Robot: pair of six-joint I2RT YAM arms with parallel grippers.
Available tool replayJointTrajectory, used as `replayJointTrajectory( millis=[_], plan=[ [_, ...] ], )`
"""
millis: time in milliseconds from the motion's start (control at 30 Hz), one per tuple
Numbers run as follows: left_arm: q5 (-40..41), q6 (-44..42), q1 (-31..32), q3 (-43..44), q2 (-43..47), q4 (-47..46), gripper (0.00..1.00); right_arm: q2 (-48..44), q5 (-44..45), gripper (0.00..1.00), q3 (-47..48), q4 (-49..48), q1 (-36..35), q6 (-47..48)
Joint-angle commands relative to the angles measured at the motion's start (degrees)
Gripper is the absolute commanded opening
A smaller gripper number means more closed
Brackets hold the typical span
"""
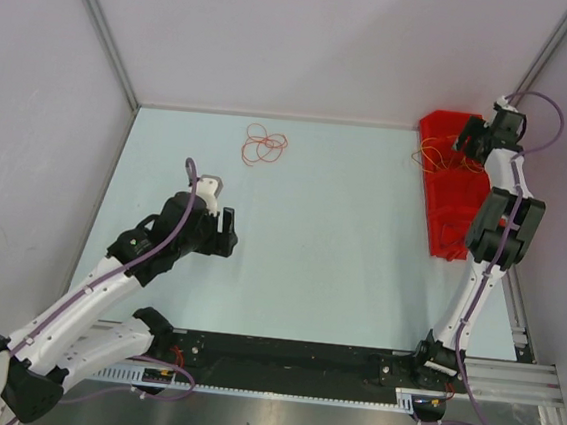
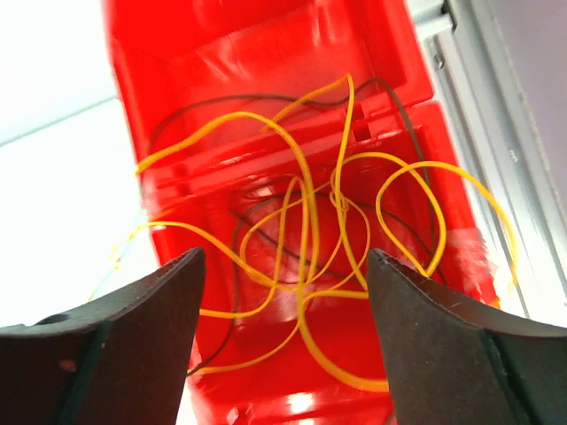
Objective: Untangle the cables
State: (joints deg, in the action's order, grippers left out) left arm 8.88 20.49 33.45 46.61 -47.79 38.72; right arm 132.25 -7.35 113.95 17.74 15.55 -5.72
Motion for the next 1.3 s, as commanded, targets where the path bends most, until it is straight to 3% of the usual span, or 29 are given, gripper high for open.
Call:
replayJointTrajectory(
  millis=[0, 167, 367, 567, 733, 933, 1200, 1267],
  plan=[
    [0.7, 0.0, -0.2, -0.2, 1.2, -0.3, 0.77, -7.4, 0.1, 0.8, 5.6, 1.8, -0.3, -2.5],
    [1.0, 0.1, -0.2, -0.2, 1.7, -0.2, 0.77, -8.9, -0.9, 0.86, 10.3, 6.9, -0.7, -4.8],
    [1.0, 0.1, -0.3, -0.1, 1.6, -0.2, 0.77, -16.0, -0.7, 0.87, 3.7, 7.8, -3.2, -9.0],
    [1.1, -0.1, -0.2, 0.1, 0.8, -0.1, 0.77, -30.1, 3.0, 0.87, -17.0, 3.1, -11.8, -13.5],
    [6.1, 1.1, -0.6, 1.8, -1.9, 0.0, 0.81, -41.4, 4.8, 0.87, -36.3, -1.5, -21.2, -18.2],
    [5.8, 2.7, -0.9, 6.6, -10.7, -5.1, 0.82, -46.2, 11.6, 0.86, -44.3, 0.5, -35.5, -18.6],
    [9.7, 3.4, -1.3, 19.1, -29.4, -11.6, 0.82, -53.7, 14.4, 0.86, -61.0, -8.1, -45.3, -25.1],
    [7.6, 3.2, -2.0, 22.5, -33.1, -14.3, 0.84, -55.0, 17.9, 0.87, -64.3, -8.7, -47.4, -25.5]
  ],
)
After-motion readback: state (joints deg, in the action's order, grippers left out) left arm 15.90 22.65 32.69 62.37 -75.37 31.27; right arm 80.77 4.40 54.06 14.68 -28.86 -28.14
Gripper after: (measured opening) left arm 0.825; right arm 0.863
